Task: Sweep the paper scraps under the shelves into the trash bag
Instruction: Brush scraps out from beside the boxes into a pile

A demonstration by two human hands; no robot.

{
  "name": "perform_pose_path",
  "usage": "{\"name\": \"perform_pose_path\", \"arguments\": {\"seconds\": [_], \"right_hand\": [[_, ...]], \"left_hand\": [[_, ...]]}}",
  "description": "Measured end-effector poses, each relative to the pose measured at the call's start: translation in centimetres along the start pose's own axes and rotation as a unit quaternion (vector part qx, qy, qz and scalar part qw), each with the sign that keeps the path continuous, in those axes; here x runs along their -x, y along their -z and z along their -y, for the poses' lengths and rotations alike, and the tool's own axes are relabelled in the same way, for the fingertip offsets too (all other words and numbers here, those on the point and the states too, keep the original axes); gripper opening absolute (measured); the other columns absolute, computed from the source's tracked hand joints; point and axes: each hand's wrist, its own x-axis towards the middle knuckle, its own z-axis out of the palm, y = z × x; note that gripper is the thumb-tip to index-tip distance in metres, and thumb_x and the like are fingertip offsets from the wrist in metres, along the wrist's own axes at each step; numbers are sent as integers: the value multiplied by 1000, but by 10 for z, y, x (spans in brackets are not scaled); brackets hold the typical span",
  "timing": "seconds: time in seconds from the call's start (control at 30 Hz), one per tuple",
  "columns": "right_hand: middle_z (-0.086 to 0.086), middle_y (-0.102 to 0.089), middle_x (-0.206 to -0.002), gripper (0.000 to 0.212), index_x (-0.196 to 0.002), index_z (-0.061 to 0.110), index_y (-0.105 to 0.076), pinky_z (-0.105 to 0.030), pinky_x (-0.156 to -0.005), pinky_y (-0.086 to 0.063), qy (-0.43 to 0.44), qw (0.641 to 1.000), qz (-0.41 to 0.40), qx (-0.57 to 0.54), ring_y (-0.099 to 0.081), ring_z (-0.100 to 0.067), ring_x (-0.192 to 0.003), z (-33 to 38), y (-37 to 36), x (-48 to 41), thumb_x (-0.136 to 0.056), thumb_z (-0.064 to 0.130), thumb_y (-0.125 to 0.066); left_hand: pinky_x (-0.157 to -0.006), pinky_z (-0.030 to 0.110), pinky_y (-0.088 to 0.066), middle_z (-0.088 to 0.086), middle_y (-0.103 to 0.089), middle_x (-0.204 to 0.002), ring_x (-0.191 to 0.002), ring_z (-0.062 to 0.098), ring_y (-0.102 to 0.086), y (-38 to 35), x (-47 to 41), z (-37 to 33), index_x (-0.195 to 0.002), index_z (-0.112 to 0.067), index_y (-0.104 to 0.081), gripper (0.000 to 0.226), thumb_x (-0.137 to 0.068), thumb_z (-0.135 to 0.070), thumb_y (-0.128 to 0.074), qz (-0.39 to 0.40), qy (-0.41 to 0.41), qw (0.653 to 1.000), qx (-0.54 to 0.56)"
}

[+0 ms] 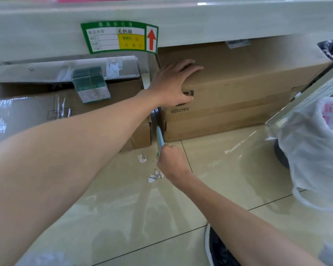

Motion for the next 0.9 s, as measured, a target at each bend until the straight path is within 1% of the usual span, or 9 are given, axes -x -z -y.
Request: {"name": "perform_pose_path", "arguments": {"seconds": [0.07,0.13,0.17,0.27,0.4,0.5,0.77,0.83,0.9], "right_hand": [[-16,-58,-80,14,-90,0,-58,-33,-58,-33,13,1000,-22,0,-55,-34,-70,3,0,-16,-80,-4,-49],[-17,-61,-86,16,-95,-3,-59,-33,-58,-34,16,999,-38,-2,-54,-32,-68,4,-3,-33,-82,-5,-50],[-18,-63,-90,16,-98,-3,-59,-33,-59,-35,17,999,-40,0,-59,-34,-72,3,-6,-41,-83,-5,-52],[-17,-63,-99,17,-102,0,-59,-33,-62,-36,12,1000,-12,15,-63,-34,-86,-5,-21,-51,-84,-2,-56],[-17,-63,-102,21,-106,-1,-59,-37,-70,-45,-5,1000,6,28,-63,-34,-90,-14,-39,-31,-85,1,-54],[-16,-62,-103,27,-110,0,-58,-39,-74,-48,-9,999,24,27,-63,-35,-92,-16,-41,-8,-83,0,-56],[-16,-61,-105,22,-105,5,-59,-36,-74,-43,-28,996,81,21,-60,-35,-96,-21,-25,44,-87,6,-47],[-18,-62,-101,20,-100,2,-60,-36,-69,-40,-25,998,64,1,-60,-37,-91,-20,-16,43,-85,9,-48],[-19,-61,-95,18,-96,0,-58,-34,-63,-35,-26,999,39,-16,-60,-38,-85,-18,-7,34,-82,2,-48]], "left_hand": [[-107,39,-32,-7,-31,-154,-139,20,-31,-3,0,1,-148,-35,-35,80,-76,-46,-69,-7,-3,1000,2],[-108,39,-31,-6,-32,-153,-138,19,-32,-6,0,3,-147,-35,-36,80,-76,-47,-69,-16,-8,1000,1],[-109,39,-30,-6,-33,-153,-138,19,-33,-7,-1,4,-147,-34,-37,80,-75,-47,-69,-20,-10,1000,-1],[-108,37,-29,-7,-34,-152,-137,18,-34,-9,-2,5,-147,-35,-37,80,-74,-50,-68,-28,-13,1000,-3],[-107,34,-28,-8,-34,-152,-137,16,-35,-7,-2,2,-147,-36,-37,80,-74,-50,-67,-27,-6,1000,-1],[-109,37,-29,-10,-31,-153,-138,18,-33,-2,-2,-1,-147,-37,-35,80,-75,-49,-67,-12,-2,1000,7],[-109,44,-29,-10,-26,-156,-140,23,-30,2,-1,-7,-148,-40,-30,84,-76,-51,-71,20,27,999,12],[-110,44,-29,-10,-26,-155,-140,21,-29,1,0,-6,-148,-40,-30,84,-76,-52,-71,19,29,999,10],[-110,41,-28,-11,-27,-155,-140,19,-29,-1,1,-5,-148,-41,-31,83,-75,-51,-71,14,31,999,14]]}}
